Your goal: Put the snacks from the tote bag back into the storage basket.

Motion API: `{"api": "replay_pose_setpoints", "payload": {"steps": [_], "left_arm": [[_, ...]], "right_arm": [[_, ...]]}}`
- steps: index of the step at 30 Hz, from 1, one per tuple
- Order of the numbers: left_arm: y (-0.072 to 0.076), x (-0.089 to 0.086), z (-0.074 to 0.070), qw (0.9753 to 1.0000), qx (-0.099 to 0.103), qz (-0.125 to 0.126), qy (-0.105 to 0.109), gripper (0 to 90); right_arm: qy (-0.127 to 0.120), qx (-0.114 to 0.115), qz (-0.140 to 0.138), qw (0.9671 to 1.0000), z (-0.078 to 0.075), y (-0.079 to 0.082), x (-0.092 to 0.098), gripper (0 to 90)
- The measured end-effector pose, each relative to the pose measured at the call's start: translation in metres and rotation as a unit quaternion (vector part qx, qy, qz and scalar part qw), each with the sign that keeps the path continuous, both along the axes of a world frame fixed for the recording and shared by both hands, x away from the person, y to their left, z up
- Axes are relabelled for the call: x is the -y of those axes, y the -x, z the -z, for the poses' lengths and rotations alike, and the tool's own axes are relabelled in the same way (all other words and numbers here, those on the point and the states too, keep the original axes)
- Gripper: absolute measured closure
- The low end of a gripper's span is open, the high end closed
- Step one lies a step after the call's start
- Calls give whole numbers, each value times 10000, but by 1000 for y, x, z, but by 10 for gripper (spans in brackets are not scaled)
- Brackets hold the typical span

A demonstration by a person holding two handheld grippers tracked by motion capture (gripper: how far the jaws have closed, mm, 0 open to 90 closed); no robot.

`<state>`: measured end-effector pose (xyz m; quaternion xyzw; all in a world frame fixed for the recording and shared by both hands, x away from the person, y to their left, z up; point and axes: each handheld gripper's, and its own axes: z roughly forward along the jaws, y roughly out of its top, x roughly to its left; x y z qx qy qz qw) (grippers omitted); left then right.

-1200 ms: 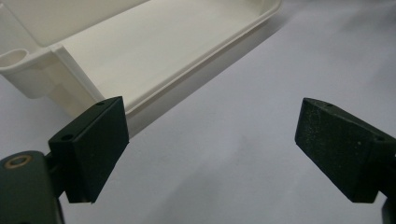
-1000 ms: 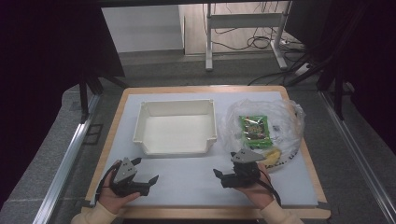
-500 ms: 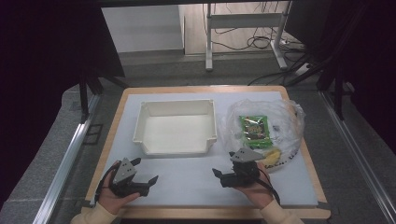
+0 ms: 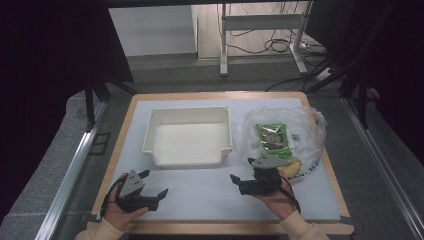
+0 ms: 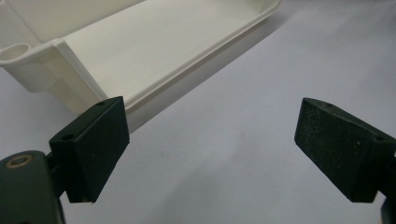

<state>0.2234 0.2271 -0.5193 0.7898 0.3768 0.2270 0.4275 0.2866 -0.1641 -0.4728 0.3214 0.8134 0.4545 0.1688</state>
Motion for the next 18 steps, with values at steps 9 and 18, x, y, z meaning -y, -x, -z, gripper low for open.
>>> {"api": "replay_pose_setpoints", "payload": {"steps": [9,18], "left_arm": [[-1,1,1,10000,-31,4,-43,103],[0,1,1,9999,-38,0,-95,103]], "right_arm": [[-8,90,42,10000,-9,-7,7,185],[-168,38,76,9998,-21,-23,15,207]]}}
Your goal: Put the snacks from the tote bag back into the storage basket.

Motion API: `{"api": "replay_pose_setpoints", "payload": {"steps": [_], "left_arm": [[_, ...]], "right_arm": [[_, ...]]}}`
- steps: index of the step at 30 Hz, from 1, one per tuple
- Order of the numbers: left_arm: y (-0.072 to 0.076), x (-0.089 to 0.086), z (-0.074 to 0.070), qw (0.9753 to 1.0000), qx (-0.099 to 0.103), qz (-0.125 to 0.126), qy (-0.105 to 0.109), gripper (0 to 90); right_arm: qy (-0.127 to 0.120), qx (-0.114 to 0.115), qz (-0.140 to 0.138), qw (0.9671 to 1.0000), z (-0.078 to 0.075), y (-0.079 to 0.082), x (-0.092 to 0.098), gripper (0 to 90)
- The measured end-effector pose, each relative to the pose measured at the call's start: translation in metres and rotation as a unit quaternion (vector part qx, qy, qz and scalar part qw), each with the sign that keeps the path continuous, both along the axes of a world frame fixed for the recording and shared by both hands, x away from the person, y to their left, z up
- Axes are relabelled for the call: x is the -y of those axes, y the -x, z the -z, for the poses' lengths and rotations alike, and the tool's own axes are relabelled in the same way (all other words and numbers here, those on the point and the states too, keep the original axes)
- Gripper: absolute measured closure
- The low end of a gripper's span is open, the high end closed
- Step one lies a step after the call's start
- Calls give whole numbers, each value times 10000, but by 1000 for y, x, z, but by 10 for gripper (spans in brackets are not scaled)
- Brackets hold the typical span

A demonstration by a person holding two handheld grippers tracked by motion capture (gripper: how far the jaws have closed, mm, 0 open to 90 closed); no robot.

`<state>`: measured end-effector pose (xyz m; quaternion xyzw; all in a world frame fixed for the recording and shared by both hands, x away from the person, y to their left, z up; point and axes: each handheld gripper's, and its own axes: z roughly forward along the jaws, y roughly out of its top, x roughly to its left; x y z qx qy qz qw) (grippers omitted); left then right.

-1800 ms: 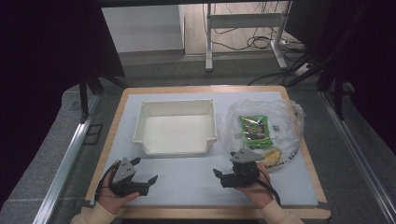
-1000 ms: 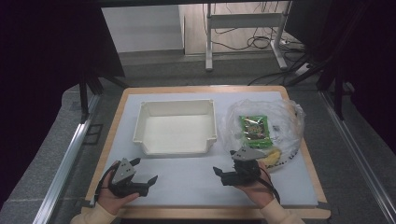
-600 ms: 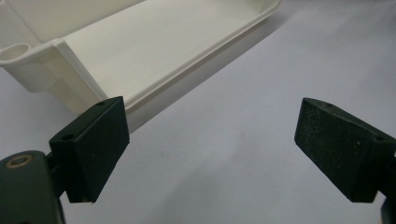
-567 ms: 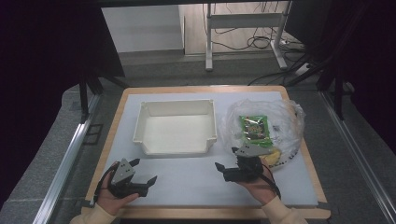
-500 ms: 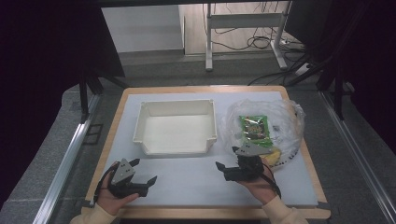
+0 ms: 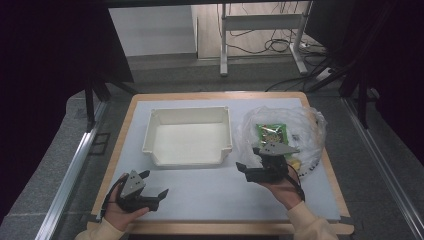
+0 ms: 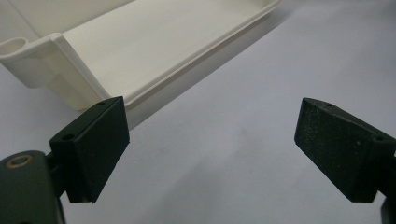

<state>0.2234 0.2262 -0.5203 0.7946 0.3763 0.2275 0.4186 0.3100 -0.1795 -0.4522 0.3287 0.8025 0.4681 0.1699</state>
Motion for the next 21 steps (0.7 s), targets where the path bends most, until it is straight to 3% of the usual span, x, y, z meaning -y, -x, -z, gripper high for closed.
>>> {"api": "replay_pose_setpoints", "payload": {"steps": [21], "left_arm": [[2,-1,-1,10000,16,43,13,103]], "right_arm": [[95,-53,171,9998,-9,-21,12,229]]}}
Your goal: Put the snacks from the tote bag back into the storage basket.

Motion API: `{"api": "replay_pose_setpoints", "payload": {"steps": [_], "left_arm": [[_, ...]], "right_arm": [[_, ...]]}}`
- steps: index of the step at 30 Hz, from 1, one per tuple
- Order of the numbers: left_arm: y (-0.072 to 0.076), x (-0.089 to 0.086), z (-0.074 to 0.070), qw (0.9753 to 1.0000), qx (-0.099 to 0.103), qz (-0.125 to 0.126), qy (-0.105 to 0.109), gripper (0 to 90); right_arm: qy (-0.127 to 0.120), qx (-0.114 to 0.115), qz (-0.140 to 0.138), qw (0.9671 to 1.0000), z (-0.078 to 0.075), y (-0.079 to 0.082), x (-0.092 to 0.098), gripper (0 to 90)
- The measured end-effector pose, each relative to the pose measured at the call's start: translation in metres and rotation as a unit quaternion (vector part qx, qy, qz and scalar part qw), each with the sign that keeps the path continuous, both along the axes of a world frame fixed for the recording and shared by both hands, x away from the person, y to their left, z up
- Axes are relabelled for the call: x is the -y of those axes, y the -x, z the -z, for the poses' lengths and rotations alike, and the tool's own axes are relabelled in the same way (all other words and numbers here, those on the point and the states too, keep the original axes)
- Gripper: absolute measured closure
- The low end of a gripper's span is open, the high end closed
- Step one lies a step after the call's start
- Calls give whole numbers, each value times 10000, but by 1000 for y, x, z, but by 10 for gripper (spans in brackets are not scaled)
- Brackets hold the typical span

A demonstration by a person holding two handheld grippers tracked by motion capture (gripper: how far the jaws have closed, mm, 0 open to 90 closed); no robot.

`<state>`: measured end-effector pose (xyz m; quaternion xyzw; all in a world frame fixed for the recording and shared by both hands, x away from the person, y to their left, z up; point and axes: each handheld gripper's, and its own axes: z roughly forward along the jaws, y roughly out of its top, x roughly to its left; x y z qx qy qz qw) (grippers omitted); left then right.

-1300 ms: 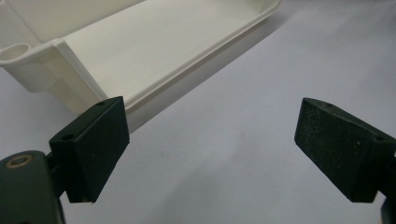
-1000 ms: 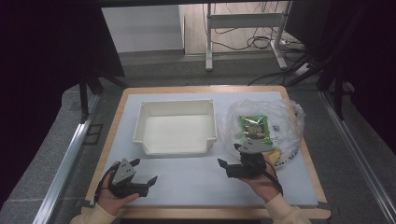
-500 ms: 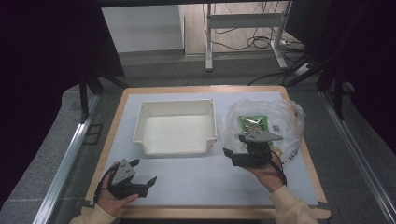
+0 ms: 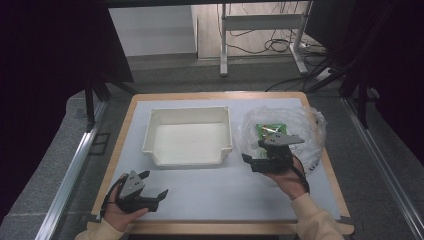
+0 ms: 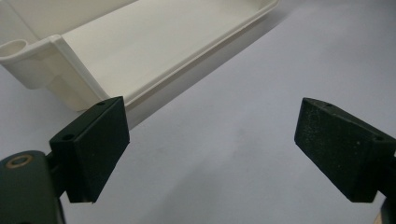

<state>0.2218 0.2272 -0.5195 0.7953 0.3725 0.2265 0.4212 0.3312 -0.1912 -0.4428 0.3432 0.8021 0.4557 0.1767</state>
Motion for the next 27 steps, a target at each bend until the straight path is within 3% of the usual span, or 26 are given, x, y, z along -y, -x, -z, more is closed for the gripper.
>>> {"api": "replay_pose_setpoints", "payload": {"steps": [27], "left_arm": [[-1,-1,1,10000,-41,0,-9,103]], "right_arm": [[-3,-79,392,9992,-13,-43,19,246]]}}
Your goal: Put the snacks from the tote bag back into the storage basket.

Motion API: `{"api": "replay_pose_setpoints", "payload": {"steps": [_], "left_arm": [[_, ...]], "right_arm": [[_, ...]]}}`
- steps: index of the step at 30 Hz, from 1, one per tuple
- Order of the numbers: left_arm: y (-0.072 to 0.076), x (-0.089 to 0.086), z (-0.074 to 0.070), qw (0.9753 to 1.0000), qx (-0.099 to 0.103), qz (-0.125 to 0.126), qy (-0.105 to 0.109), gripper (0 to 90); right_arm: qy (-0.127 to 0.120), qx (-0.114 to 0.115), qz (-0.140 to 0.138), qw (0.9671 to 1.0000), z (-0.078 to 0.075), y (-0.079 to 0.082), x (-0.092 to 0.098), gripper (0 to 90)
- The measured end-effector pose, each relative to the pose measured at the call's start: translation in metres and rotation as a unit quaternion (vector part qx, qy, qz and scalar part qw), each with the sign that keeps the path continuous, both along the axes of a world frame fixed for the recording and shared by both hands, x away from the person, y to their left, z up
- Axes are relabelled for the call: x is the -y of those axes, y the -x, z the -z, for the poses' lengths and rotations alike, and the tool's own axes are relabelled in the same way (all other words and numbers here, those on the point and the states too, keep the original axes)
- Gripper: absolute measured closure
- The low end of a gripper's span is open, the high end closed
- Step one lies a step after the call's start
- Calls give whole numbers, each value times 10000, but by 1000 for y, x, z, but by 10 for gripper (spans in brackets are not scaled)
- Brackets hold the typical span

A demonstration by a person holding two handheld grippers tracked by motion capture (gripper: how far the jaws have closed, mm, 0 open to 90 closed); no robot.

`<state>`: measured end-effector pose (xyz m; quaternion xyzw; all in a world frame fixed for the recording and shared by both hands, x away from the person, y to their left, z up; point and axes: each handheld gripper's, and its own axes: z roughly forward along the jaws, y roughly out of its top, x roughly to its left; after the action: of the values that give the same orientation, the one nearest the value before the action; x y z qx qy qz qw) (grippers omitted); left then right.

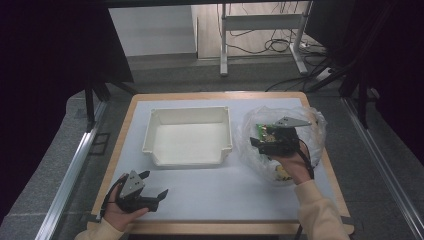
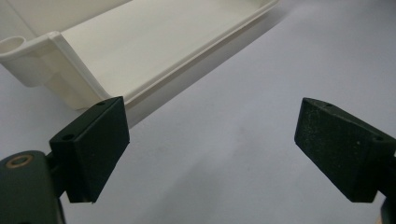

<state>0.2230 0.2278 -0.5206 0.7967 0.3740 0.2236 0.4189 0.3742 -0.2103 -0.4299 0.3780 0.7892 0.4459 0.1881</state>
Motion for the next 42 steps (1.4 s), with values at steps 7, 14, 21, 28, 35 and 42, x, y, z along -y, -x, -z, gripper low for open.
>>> {"api": "replay_pose_setpoints", "payload": {"steps": [7,14,21,28,35,42], "left_arm": [[-1,0,1,10000,-19,0,1,103],[-1,0,1,10000,-32,5,0,103],[-2,0,2,10000,-58,16,-8,103],[-3,-1,2,10000,-68,13,3,103],[-3,-1,2,10000,-63,25,6,103],[-3,-2,2,10000,-66,22,11,103]], "right_arm": [[-10,-47,89,9999,-3,-14,5,249],[11,-113,212,9997,-3,-30,9,252],[37,-191,391,9990,-1,-45,16,257],[104,-284,595,9978,3,-54,25,259],[110,-448,830,9955,9,-61,43,260],[155,-614,978,9932,13,-66,56,263]]}}
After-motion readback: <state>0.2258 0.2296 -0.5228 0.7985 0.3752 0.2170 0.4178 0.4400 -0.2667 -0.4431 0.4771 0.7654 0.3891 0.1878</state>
